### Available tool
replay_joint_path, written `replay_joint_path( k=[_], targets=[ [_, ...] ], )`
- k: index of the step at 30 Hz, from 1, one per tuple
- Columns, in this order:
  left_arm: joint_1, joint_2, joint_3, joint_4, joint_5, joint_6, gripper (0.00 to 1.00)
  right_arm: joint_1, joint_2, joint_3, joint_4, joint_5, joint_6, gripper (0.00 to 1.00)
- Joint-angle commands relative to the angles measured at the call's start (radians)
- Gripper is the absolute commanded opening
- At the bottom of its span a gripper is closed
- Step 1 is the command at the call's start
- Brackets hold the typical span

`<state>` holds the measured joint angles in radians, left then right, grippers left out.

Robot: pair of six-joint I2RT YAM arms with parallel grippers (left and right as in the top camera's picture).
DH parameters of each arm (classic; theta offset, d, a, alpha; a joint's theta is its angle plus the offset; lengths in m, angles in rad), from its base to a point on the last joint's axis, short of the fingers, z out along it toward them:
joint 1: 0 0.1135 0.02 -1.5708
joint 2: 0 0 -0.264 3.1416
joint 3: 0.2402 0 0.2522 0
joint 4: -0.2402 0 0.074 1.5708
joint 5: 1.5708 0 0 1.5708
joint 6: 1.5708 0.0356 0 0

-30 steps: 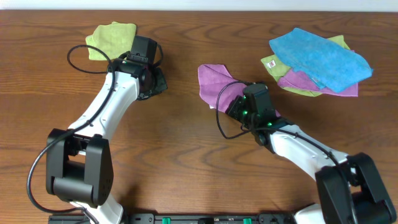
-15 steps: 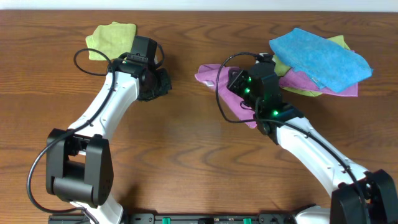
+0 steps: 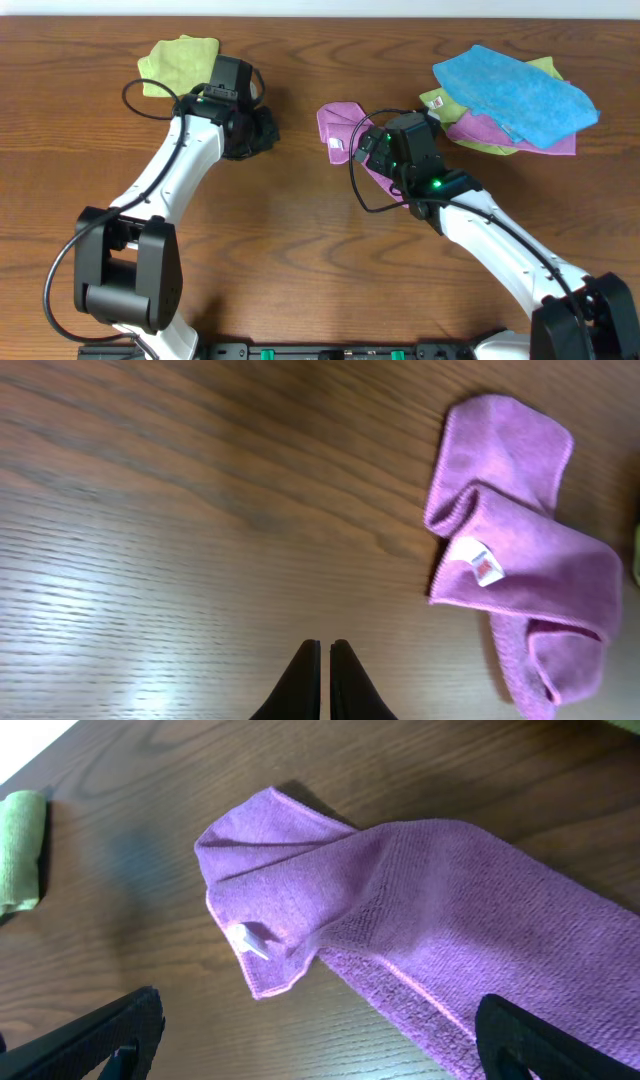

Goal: Fold the cloth

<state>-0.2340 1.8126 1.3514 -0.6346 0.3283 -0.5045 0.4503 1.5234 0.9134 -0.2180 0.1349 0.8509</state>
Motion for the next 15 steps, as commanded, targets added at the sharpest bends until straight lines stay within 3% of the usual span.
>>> replay_joint_path(
  k=[1, 10, 15],
  targets=[
    [-0.034, 0.016, -0.008, -0.005, 0.07, -0.038, 0.06, 0.008, -0.005, 0.008, -0.019, 0.033, -0.018, 0.99],
    [-0.173, 0.041, -0.008, 0.045, 0.065, -0.065, 0.1, -0.008, -0.033, 0.008, -0.359, 0.054, 0.111, 0.99],
    [-0.184, 0.166, -0.008, 0.116, 0.171, -0.095, 0.09, -0.015, -0.034, 0.008, -0.406, 0.053, 0.112, 0.99]
  ],
)
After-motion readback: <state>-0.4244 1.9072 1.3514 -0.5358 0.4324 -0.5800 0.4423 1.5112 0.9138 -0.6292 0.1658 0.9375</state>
